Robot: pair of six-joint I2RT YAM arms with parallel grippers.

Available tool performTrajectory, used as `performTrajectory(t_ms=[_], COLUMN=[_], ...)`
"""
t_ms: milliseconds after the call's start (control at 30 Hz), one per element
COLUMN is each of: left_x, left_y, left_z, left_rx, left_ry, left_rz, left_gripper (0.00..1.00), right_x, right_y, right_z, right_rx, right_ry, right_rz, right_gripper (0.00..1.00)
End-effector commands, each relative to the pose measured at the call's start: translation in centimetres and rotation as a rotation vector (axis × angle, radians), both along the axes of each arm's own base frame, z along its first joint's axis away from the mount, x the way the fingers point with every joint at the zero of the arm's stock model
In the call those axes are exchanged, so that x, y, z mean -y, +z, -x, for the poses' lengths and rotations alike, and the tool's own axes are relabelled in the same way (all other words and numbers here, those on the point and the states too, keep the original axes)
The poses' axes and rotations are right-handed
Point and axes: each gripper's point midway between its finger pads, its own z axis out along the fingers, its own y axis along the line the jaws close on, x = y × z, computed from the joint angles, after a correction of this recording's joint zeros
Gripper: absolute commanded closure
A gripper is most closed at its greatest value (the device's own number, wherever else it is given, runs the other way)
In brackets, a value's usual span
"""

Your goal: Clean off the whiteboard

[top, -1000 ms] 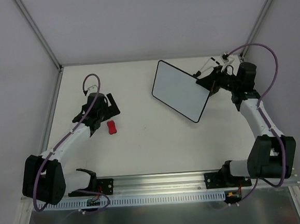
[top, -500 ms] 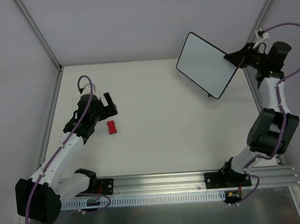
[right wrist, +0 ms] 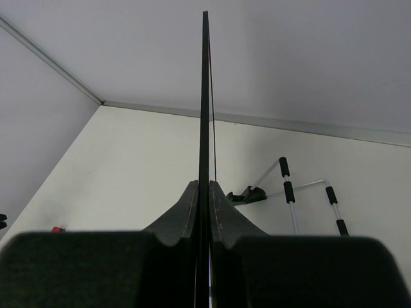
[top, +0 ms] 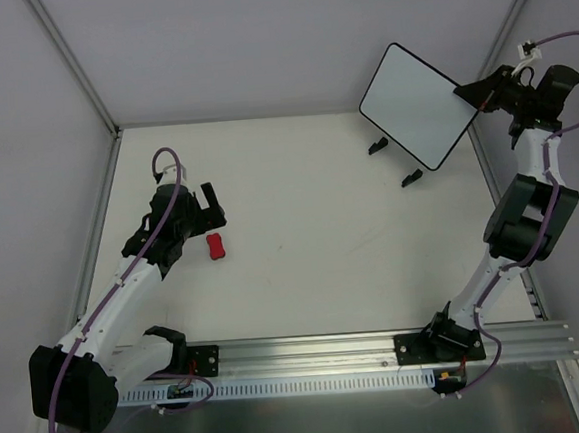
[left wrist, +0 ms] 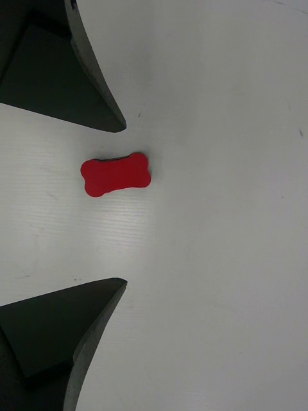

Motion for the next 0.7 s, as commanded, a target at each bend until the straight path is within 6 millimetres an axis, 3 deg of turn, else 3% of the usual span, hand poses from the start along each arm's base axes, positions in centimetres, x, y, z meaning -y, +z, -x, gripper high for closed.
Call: performTrajectory(t_ms=[0,433,667], left_x=[-0.2,-0.2,-0.2], left_y=[1.0,1.0,1.1], left_z=[0.0,-0.3,-0.2], left_rx=[0.027,0.018,0.020], left_ry=[-0.013,-0.015,-0.019], left_rz=[-0.011,-0.022,-0.026], left_gripper=[0.01,0.01,0.01], right_x=[0.8,3.6,3.7], right_y=[4.0,-4.7,-7.3], right_z=[0.2,0.2,0.1], right_rx=[0.119,-0.004,-0.004], right_ry=[0.029,0.000,0.001], right_rz=[0.031,-0.019,-0.010], right_gripper=[1.00,1.00,1.00])
